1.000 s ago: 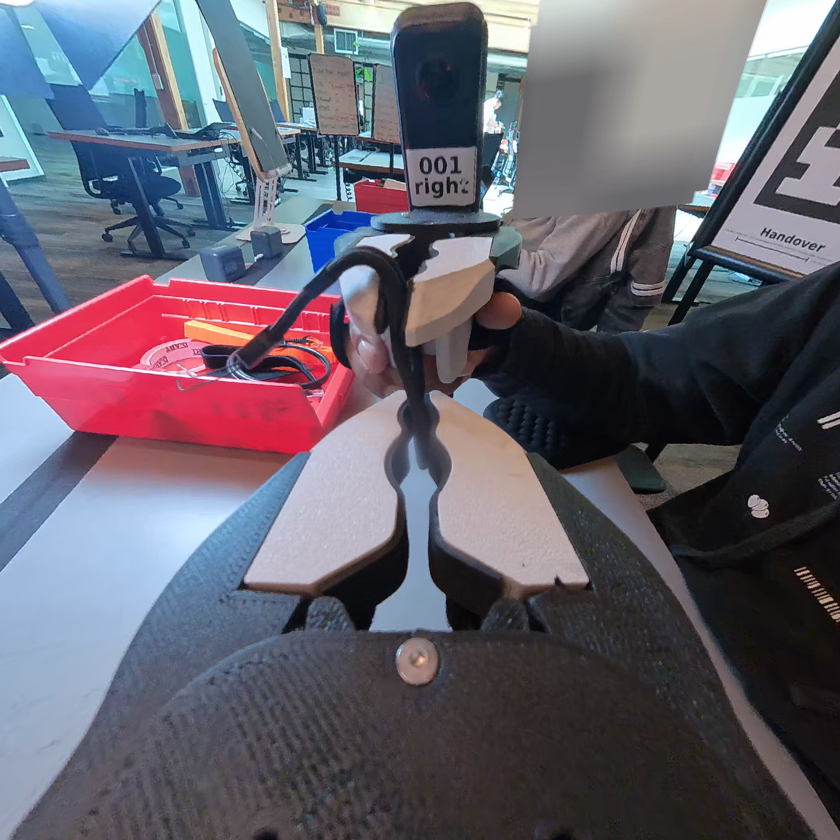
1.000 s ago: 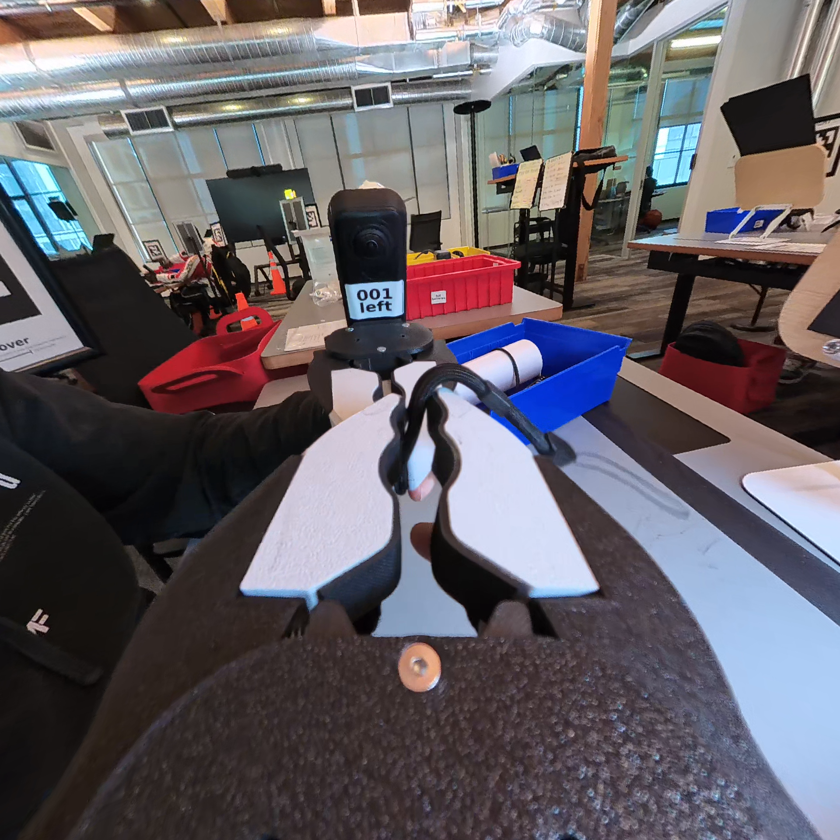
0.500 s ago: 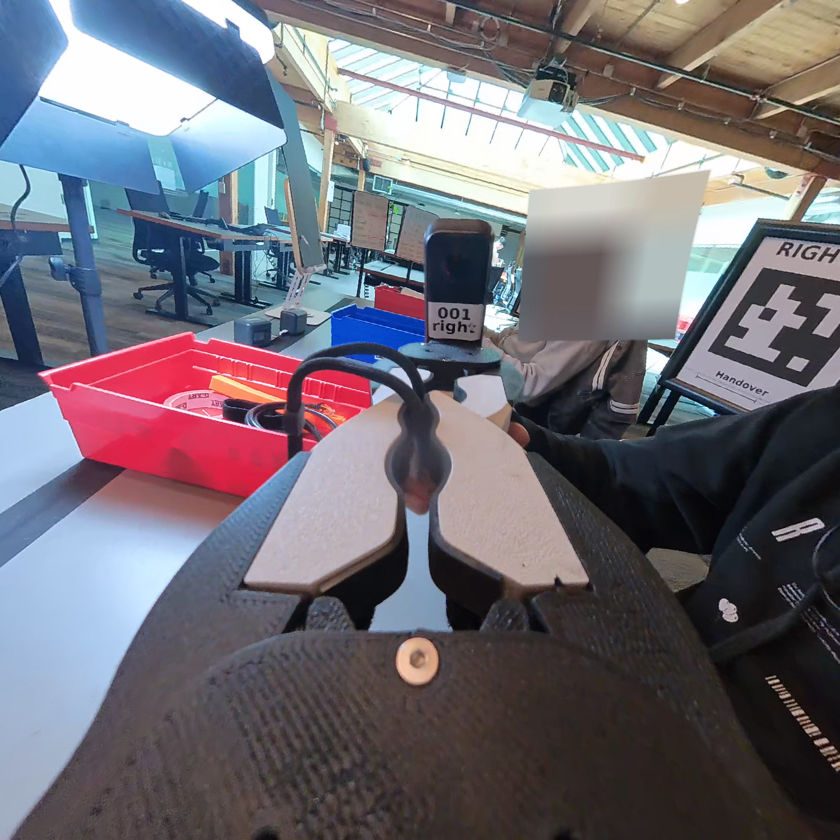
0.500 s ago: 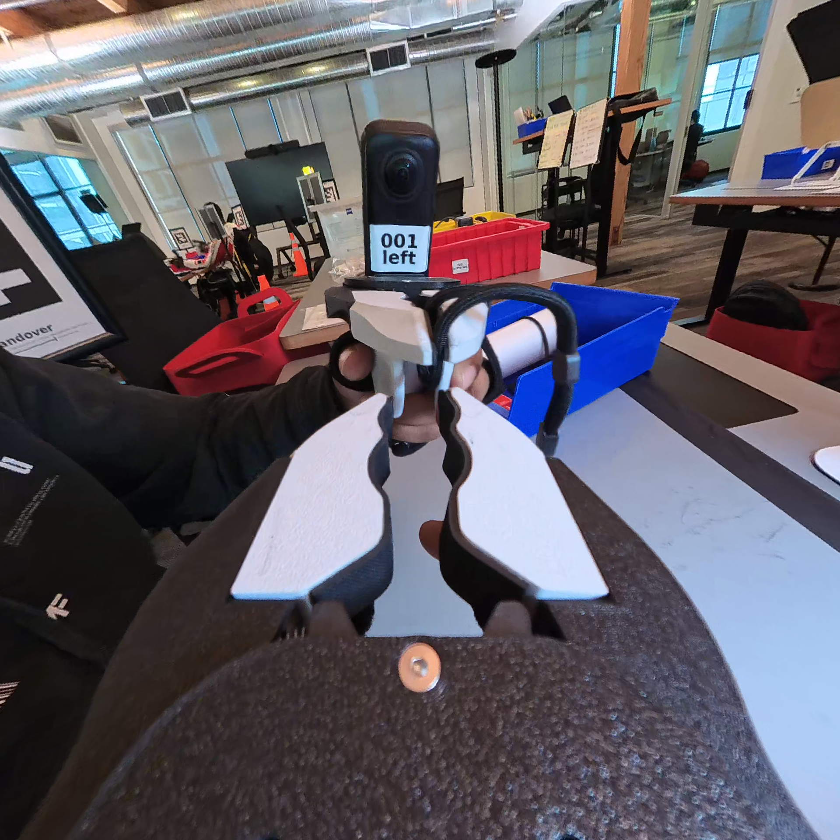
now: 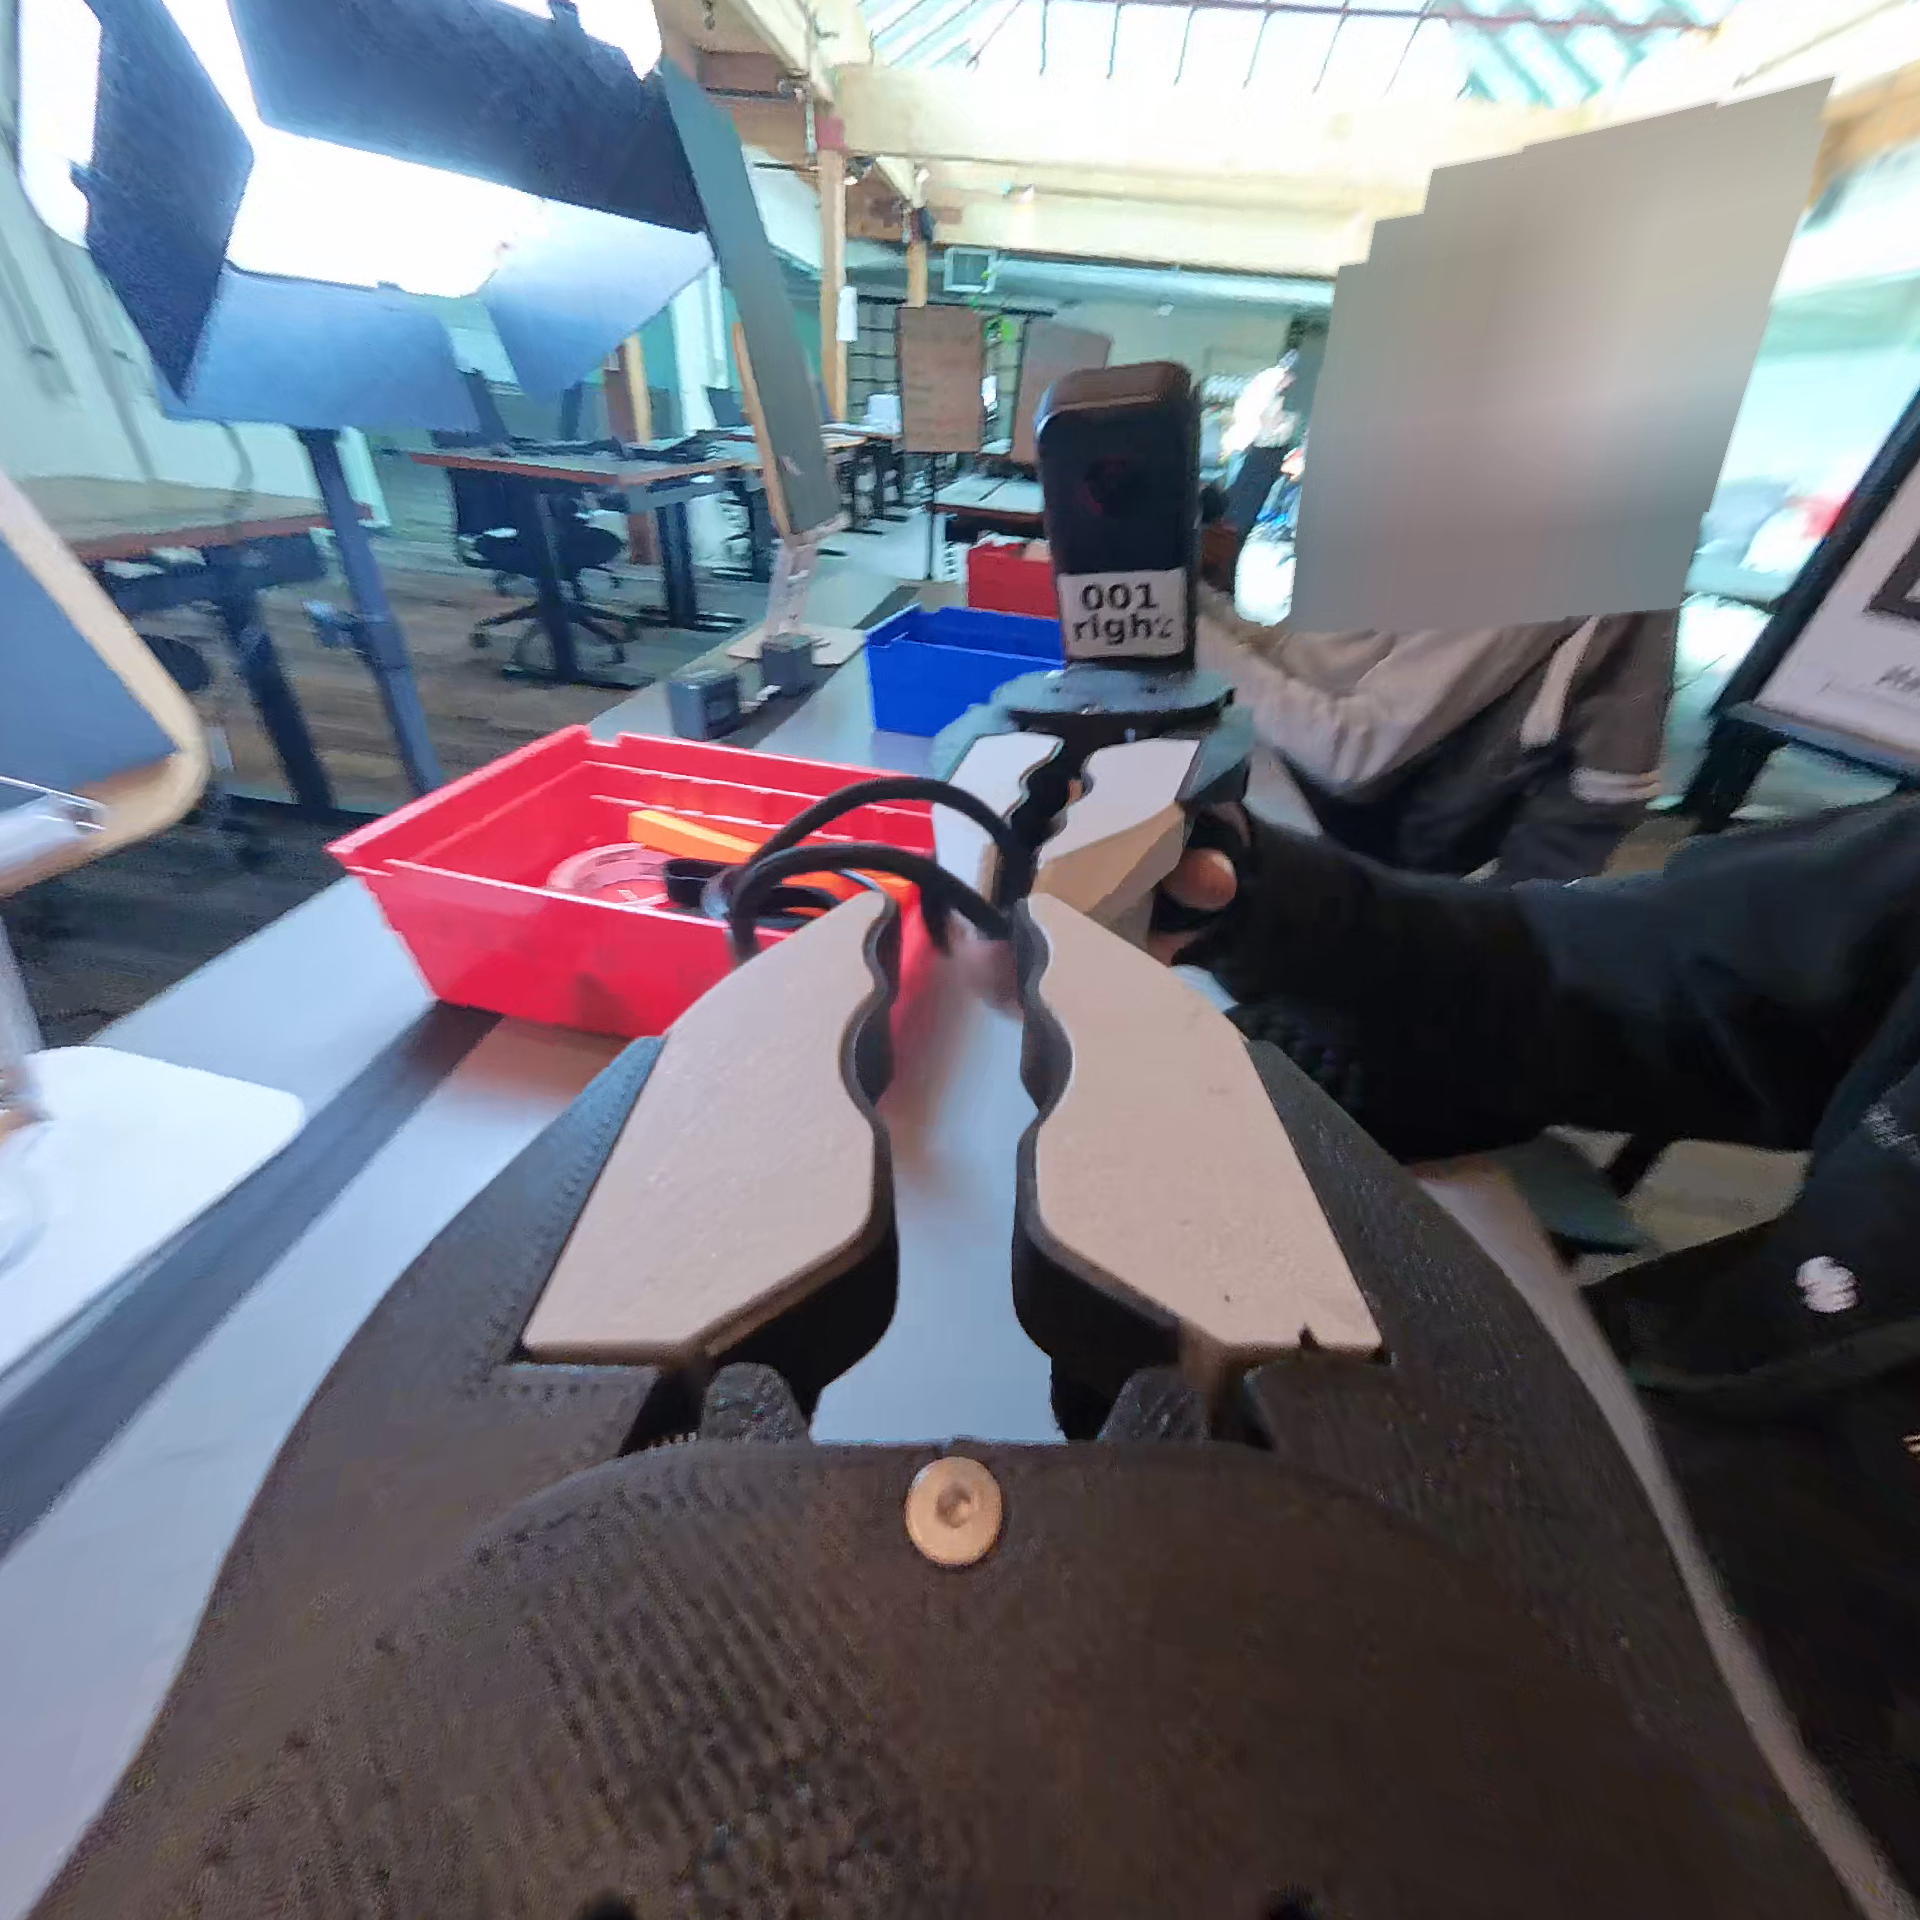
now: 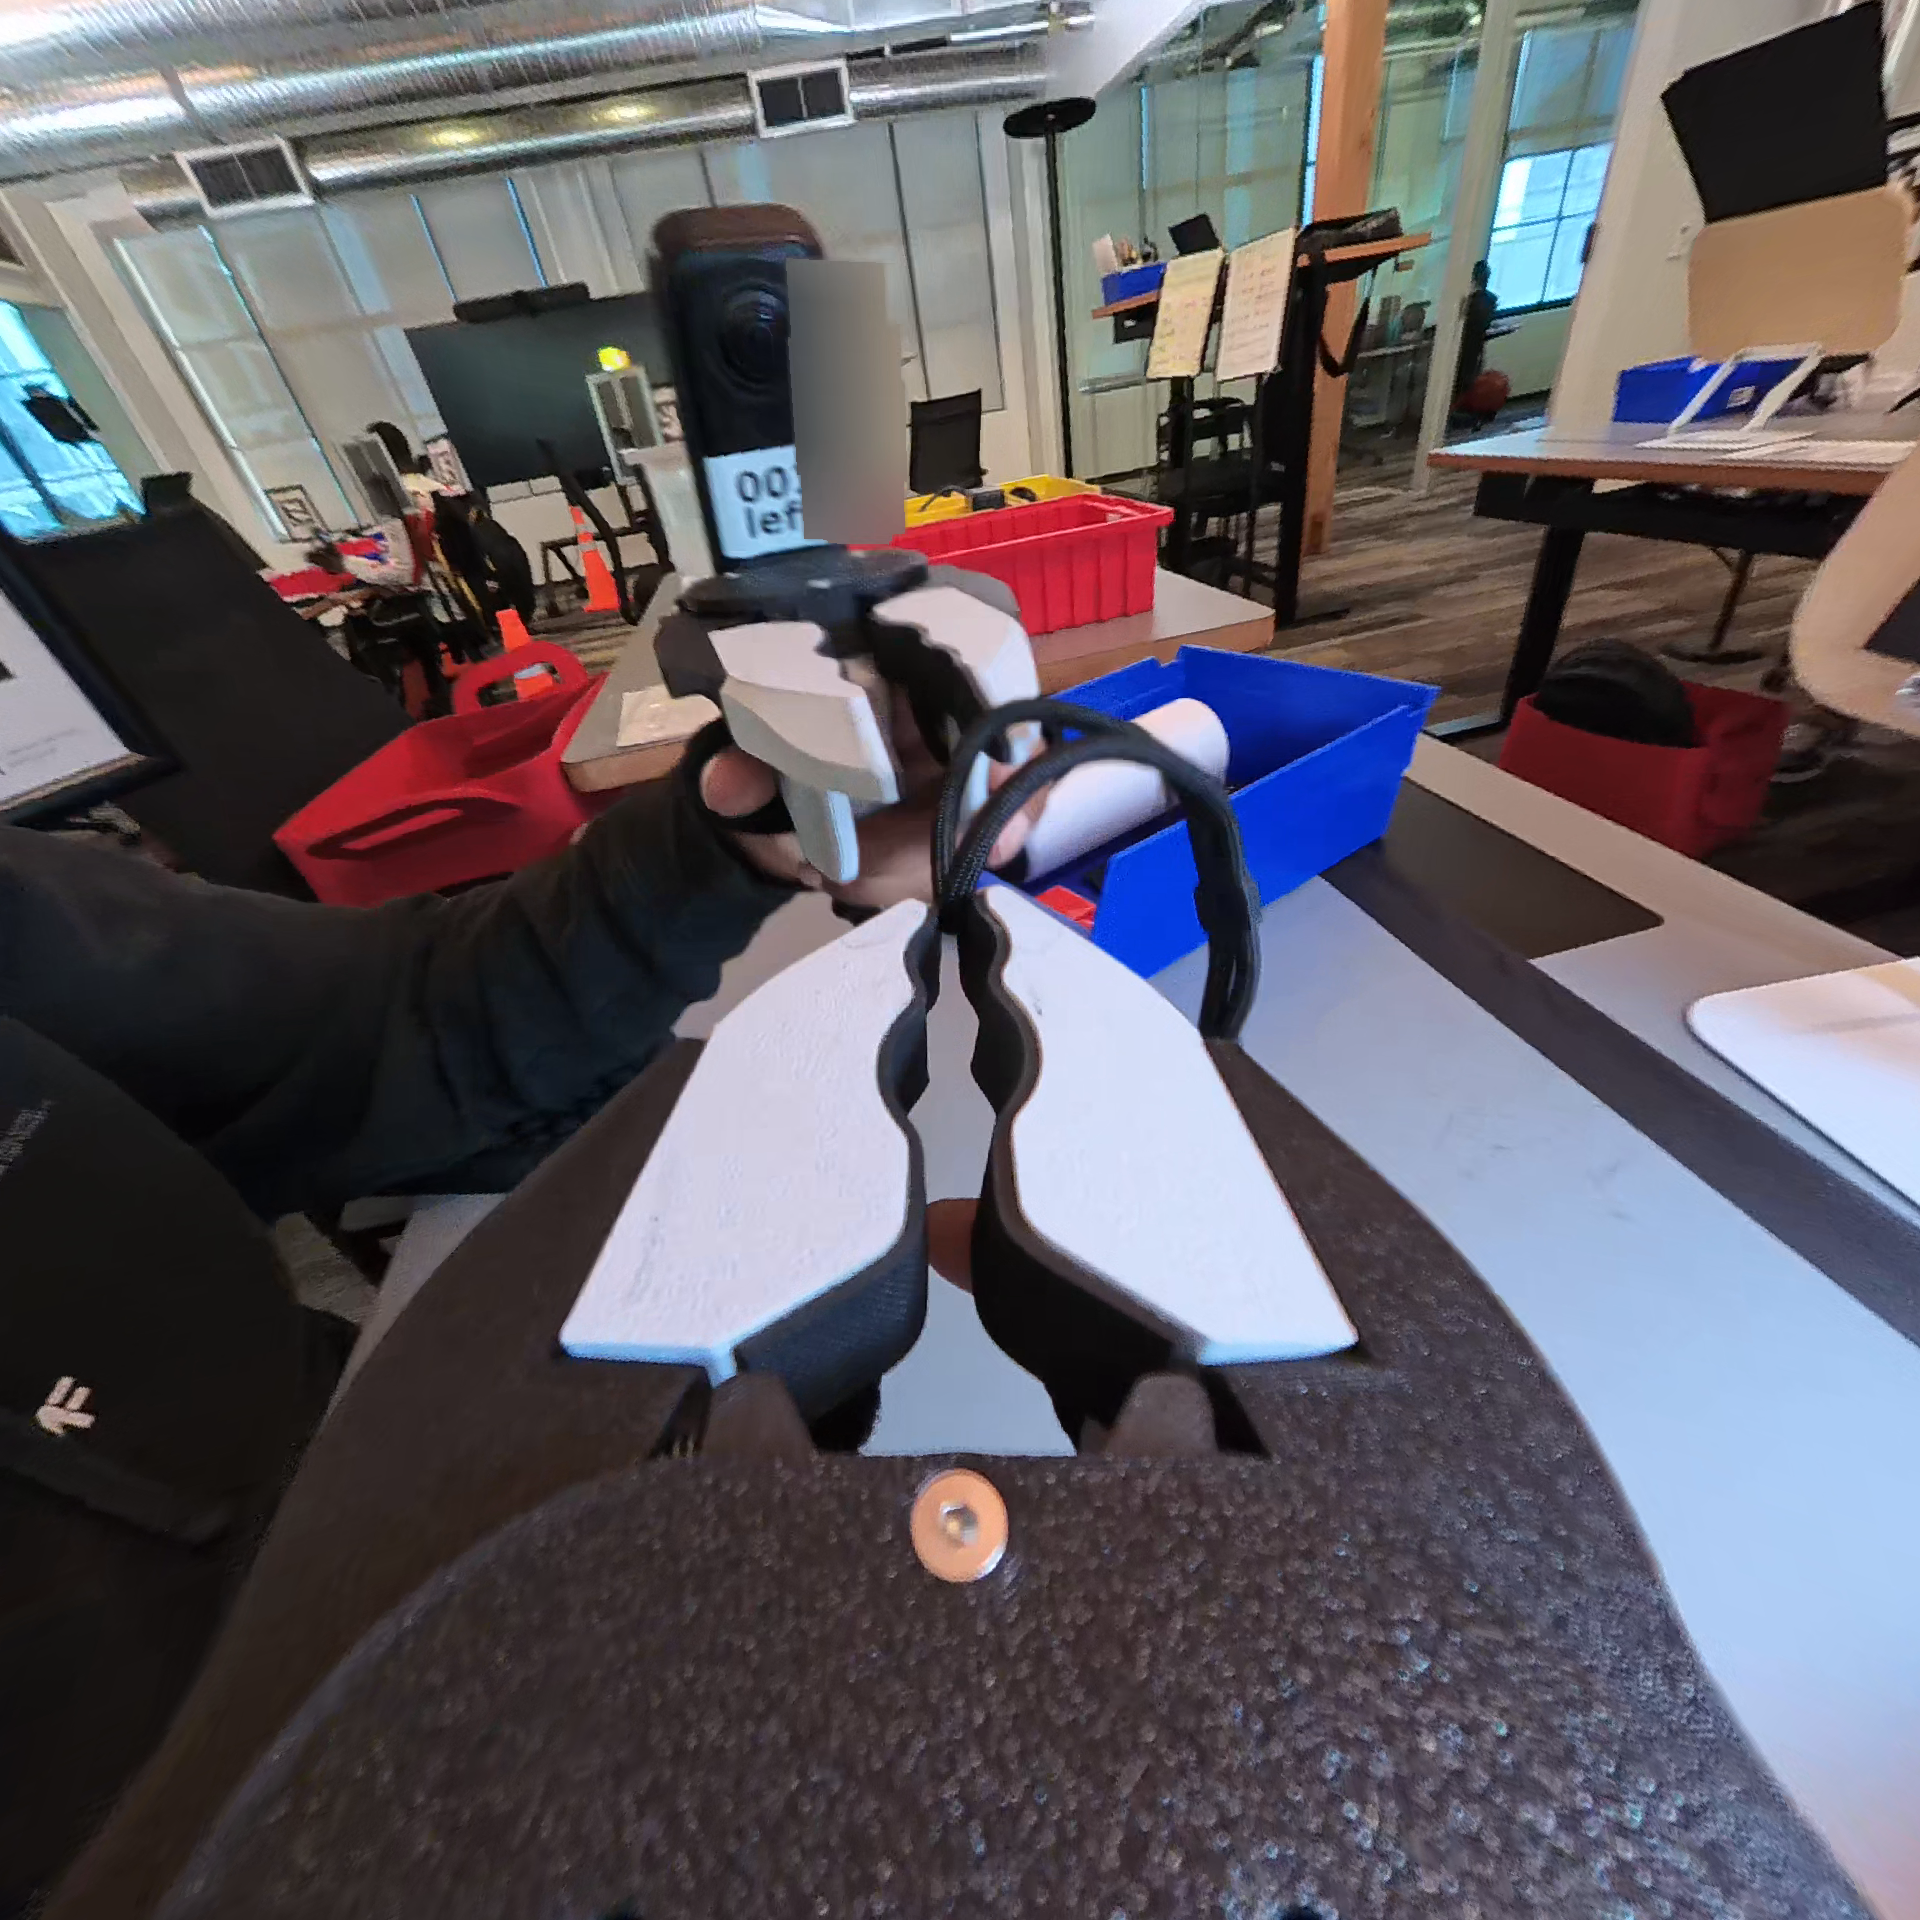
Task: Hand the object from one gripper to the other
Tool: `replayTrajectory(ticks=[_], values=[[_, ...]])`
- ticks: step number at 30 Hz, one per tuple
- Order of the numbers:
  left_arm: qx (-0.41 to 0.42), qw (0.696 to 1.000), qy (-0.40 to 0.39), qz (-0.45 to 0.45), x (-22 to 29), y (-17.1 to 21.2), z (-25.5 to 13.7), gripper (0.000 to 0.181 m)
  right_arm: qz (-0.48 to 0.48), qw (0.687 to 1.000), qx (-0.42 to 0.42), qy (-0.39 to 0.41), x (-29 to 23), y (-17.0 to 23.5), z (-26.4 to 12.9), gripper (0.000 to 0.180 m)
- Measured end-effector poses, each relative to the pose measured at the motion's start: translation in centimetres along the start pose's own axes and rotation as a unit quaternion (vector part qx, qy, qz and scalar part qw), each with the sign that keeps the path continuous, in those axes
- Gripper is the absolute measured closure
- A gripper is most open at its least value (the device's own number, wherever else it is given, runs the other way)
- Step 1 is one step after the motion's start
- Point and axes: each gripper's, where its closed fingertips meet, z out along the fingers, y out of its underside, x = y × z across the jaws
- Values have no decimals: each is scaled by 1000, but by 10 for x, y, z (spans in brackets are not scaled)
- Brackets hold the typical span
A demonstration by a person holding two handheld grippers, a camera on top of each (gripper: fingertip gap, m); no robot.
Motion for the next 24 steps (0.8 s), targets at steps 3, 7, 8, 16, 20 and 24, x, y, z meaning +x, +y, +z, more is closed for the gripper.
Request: replayTrajectory(ticks=[3, 7, 8, 16, 20, 24], values=[[-19, 997, -39, 62, -5, -7, -15, 160, -5, 1000, -20, 5, 4, 0, -8, 176], [-70, 986, -52, 144, 0, 1, -20, 151, -28, 996, -77, -17, -3, 12, -13, 176], [-91, 981, -45, 166, 3, 8, -18, 148, -41, 993, -103, -28, -8, 20, -14, 176], [-279, 924, 65, 252, 44, 88, 5, 134, -160, 932, -306, -113, -43, 89, -25, 176], [-328, 898, 89, 278, 55, 113, 13, 135, -147, 922, -330, -141, -54, 96, -28, 176], [-330, 891, 95, 296, 59, 117, 17, 147, -137, 910, -358, -161, -60, 105, -36, 176]])
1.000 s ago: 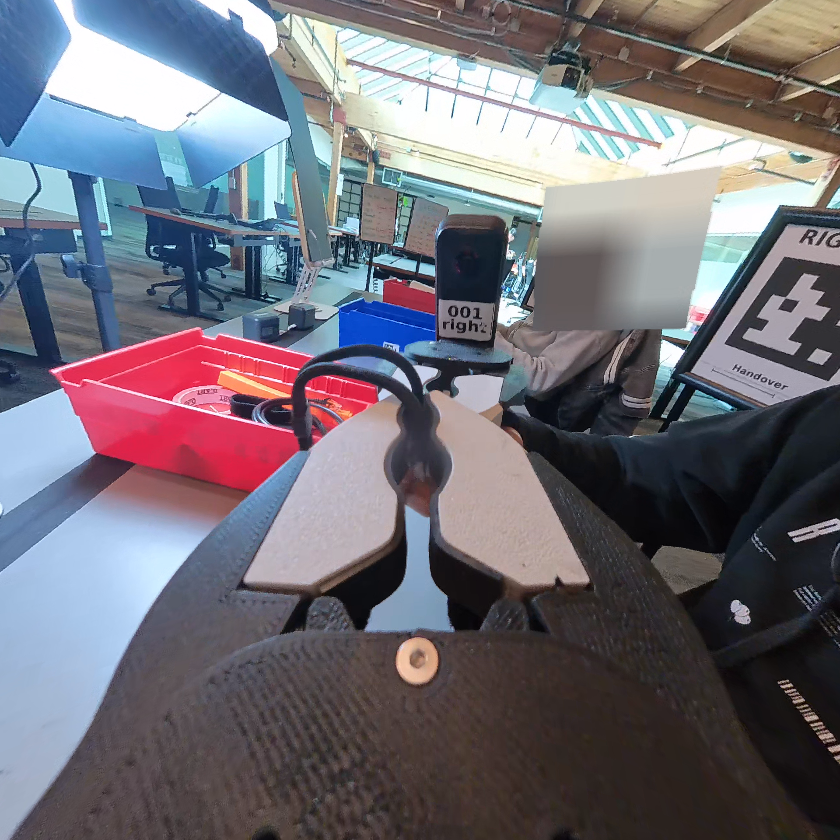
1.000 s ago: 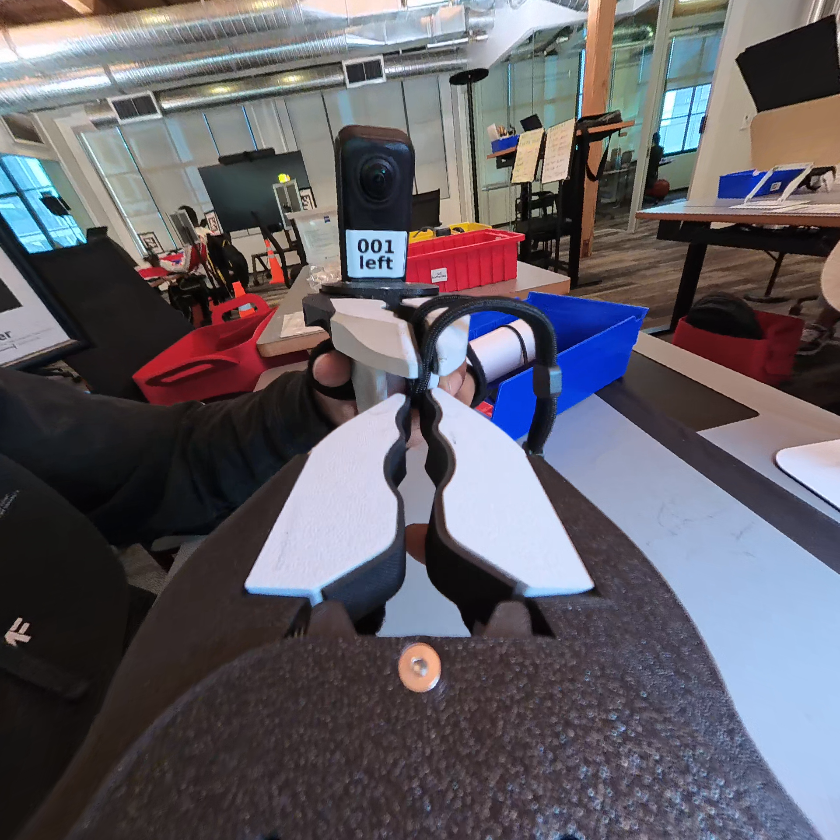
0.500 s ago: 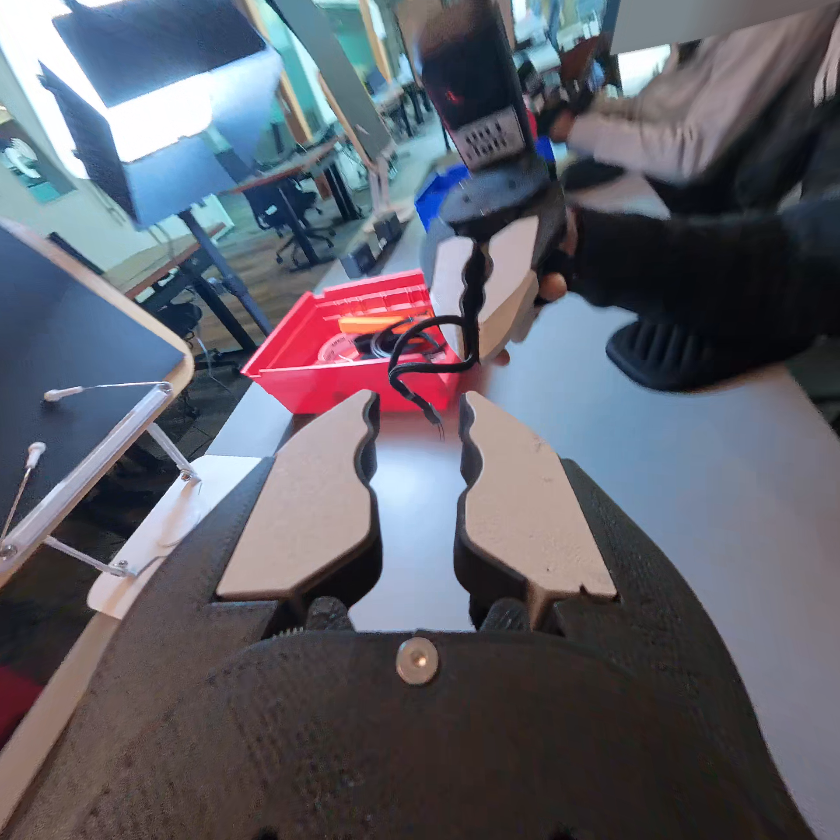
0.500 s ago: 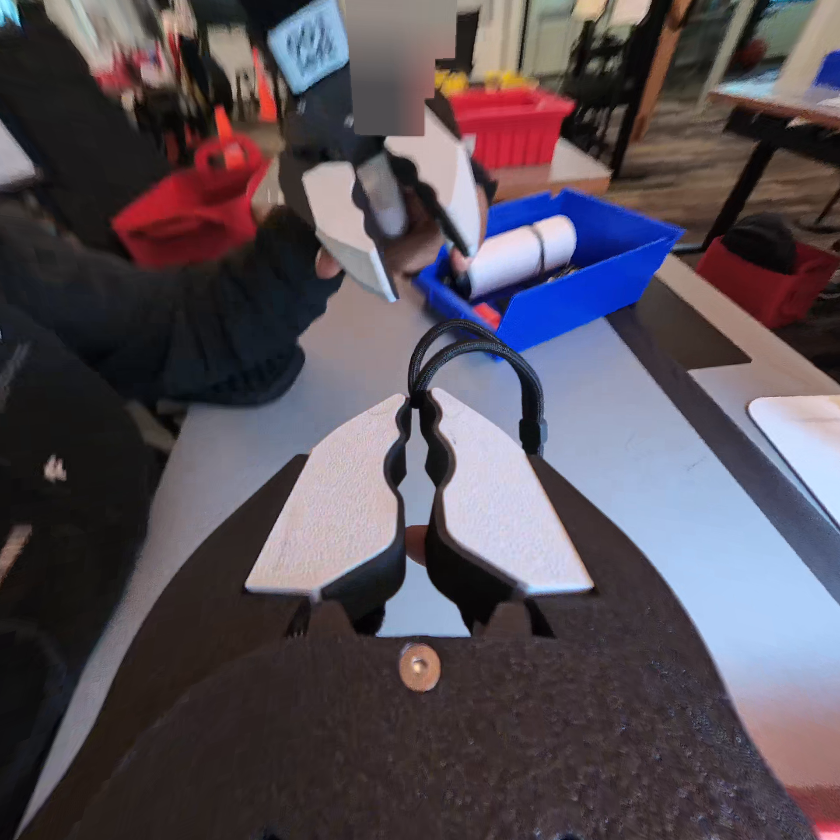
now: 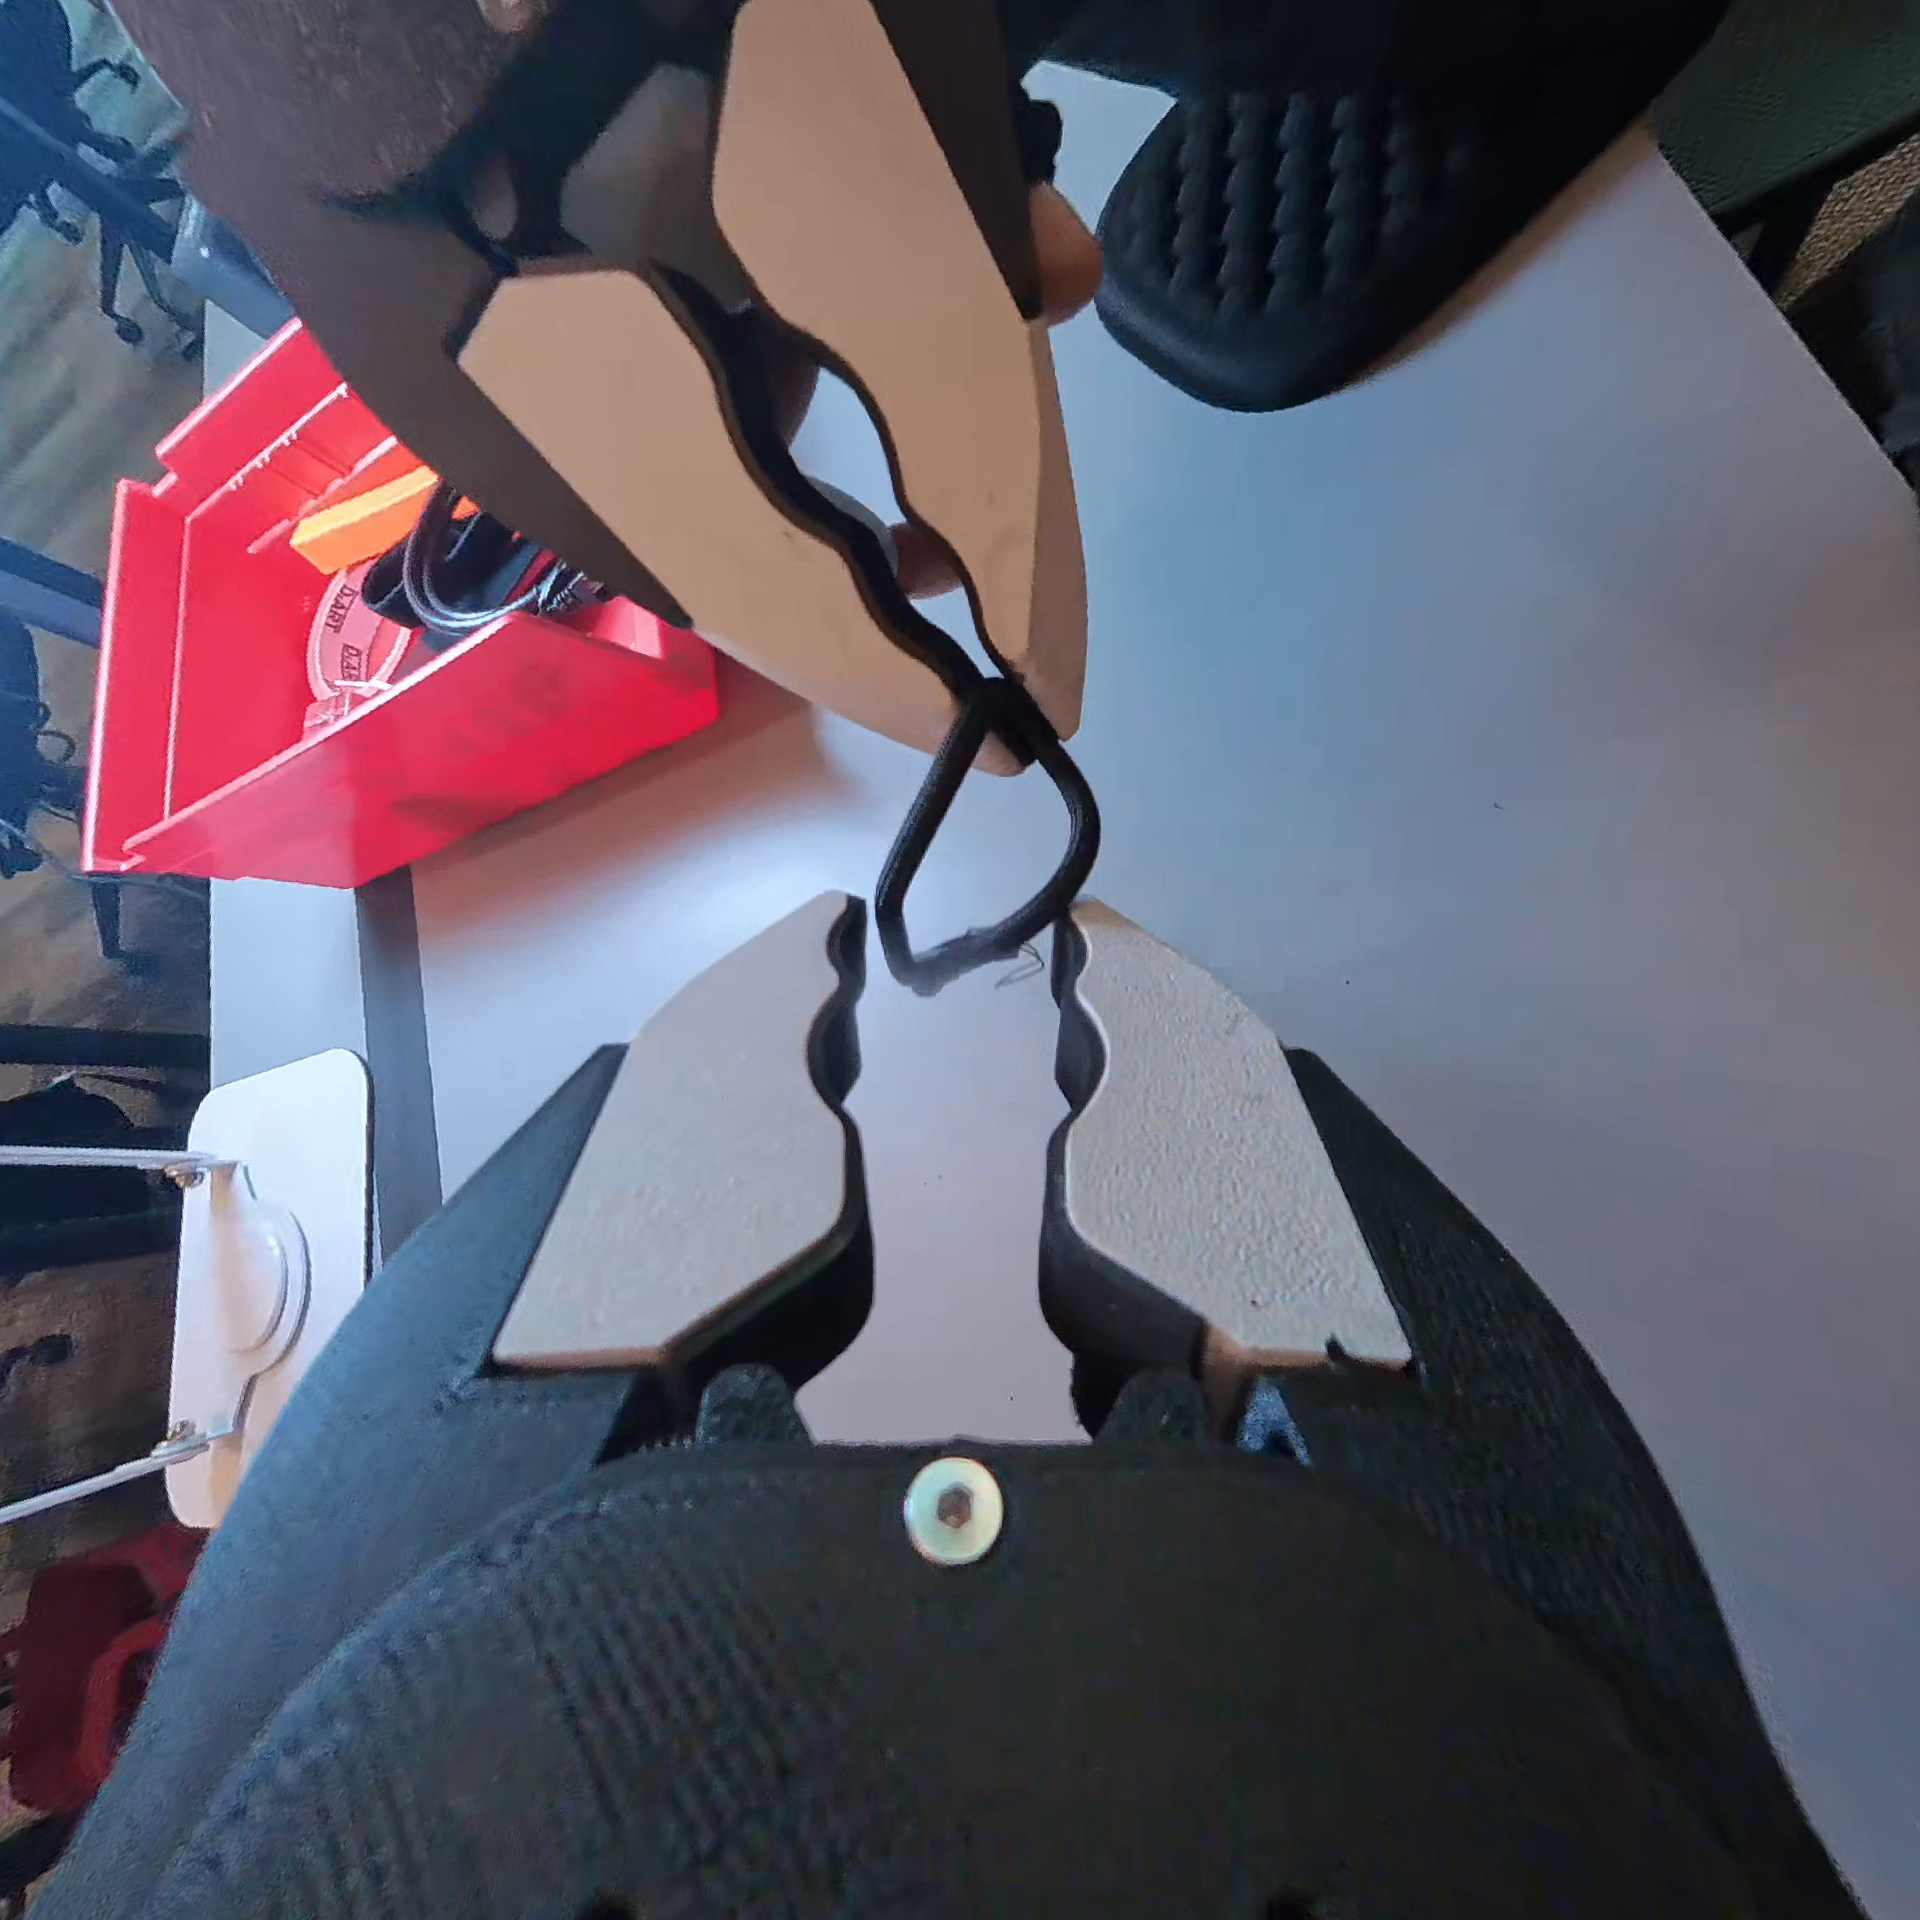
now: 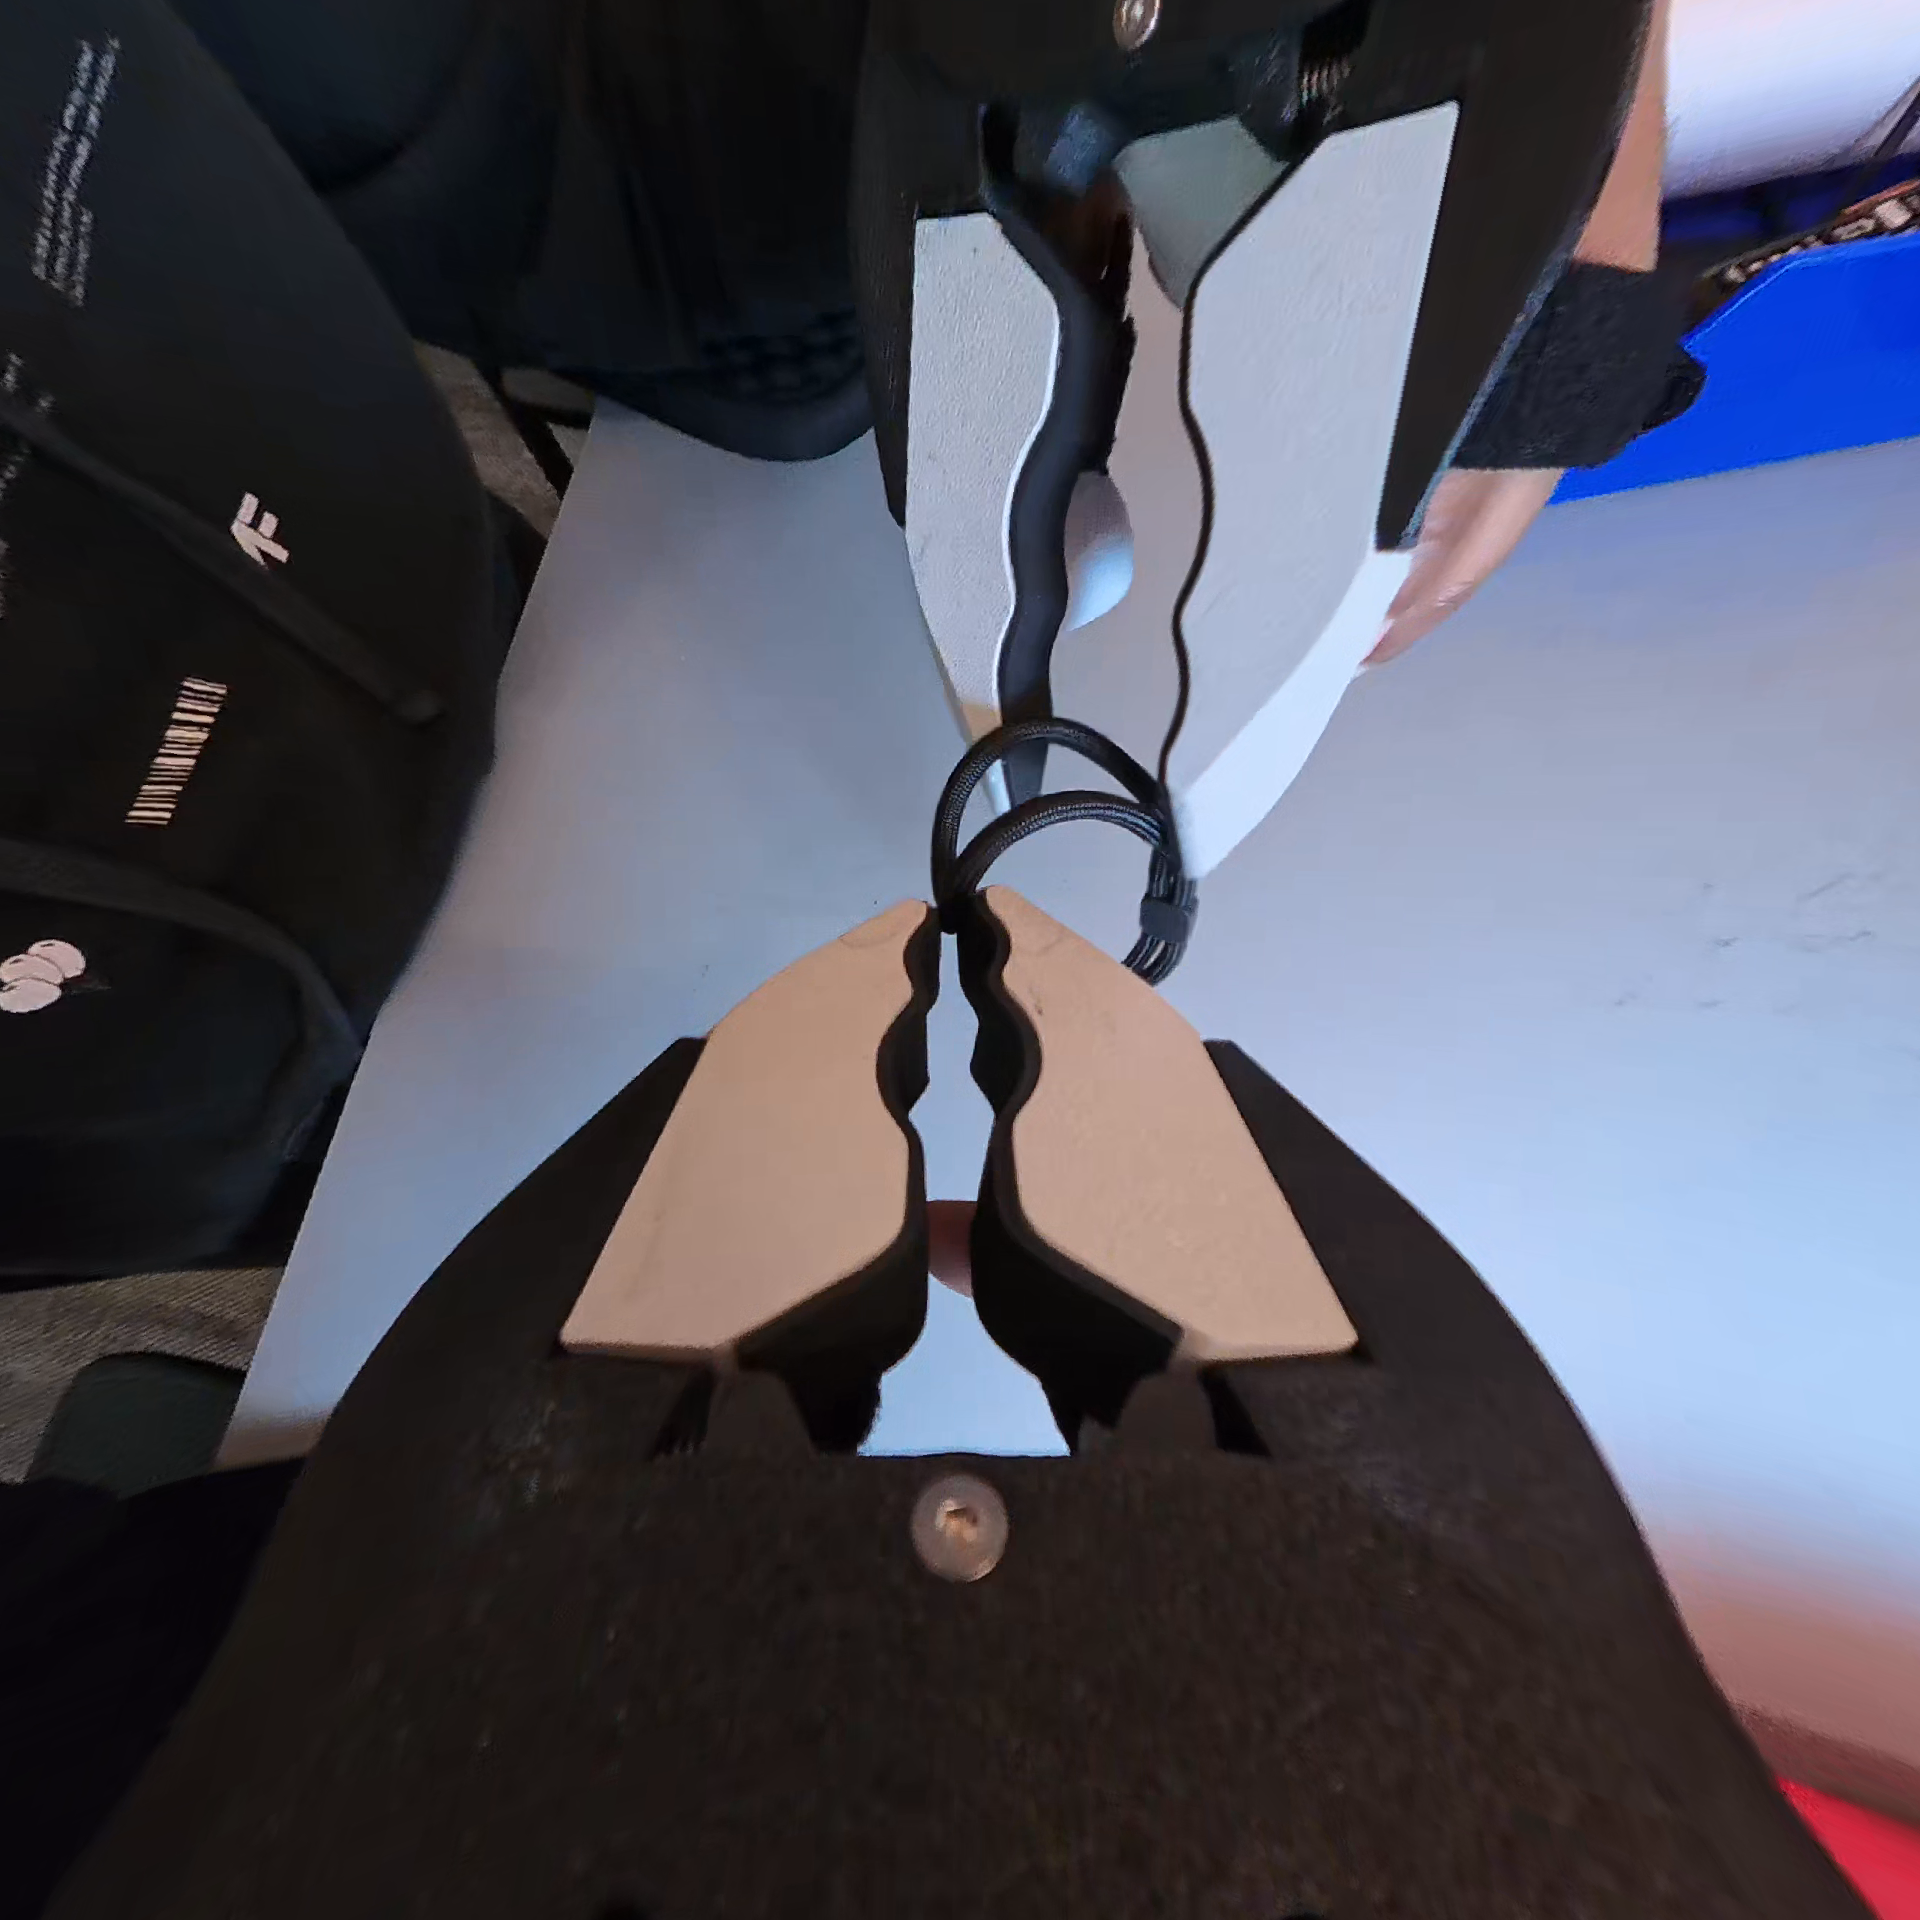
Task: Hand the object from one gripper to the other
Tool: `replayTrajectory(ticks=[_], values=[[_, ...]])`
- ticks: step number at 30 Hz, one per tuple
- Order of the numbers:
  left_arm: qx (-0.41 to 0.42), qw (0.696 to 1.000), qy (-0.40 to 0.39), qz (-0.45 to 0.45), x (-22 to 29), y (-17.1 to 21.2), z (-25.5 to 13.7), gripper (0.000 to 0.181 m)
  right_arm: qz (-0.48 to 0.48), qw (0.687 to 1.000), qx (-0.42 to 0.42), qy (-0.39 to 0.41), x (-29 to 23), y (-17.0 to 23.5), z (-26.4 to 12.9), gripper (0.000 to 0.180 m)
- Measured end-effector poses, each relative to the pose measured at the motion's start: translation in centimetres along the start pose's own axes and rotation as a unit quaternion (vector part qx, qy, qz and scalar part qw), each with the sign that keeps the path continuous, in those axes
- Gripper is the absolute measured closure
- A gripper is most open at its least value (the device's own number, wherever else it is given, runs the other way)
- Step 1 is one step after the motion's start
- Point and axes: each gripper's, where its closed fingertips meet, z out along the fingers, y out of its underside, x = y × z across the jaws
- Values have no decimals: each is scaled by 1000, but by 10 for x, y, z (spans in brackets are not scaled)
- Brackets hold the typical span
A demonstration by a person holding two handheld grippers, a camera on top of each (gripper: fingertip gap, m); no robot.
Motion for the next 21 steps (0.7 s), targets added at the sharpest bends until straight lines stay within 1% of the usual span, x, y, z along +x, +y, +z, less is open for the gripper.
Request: replayTrajectory(ticks=[2, 5, 7, 9, 10, 12, 13, 15, 17, 19, 21], values=[[6, 1000, 2, 5, 1, -2, 0, 151, 3, 1000, -11, -16, -5, 4, 2, 176], [12, 1000, 11, 4, 4, -2, 0, 142, 2, 999, -27, -22, -7, 9, 7, 176], [21, 999, 26, 12, 11, -6, 3, 143, 3, 999, -30, -27, -8, 9, 10, 176], [12, 999, 38, 19, 17, -6, 7, 144, 5, 999, -39, -28, -7, 12, 13, 176], [8, 999, 41, 23, 18, -6, 8, 150, 6, 999, -41, -25, -6, 13, 13, 177], [12, 999, 38, 21, 16, -7, 8, 170, 8, 999, -37, -18, -3, 12, 10, 177], [16, 999, 31, 15, 12, -8, 6, 171, 9, 999, -33, -10, -1, 11, 7, 176], [27, 1000, 8, 0, 1, -10, 2, 173, 10, 1000, -14, 17, 7, 6, -1, 176], [51, 998, -19, -24, -12, -15, -4, 174, 1, 998, 22, 61, 20, -3, -12, 176], [94, 993, -47, -61, -29, -22, -15, 174, -6, 991, 74, 108, 34, -17, -26, 173], [163, 978, -78, -105, -47, -31, -32, 174, 1, 983, 128, 129, 41, -30, -39, 163]])
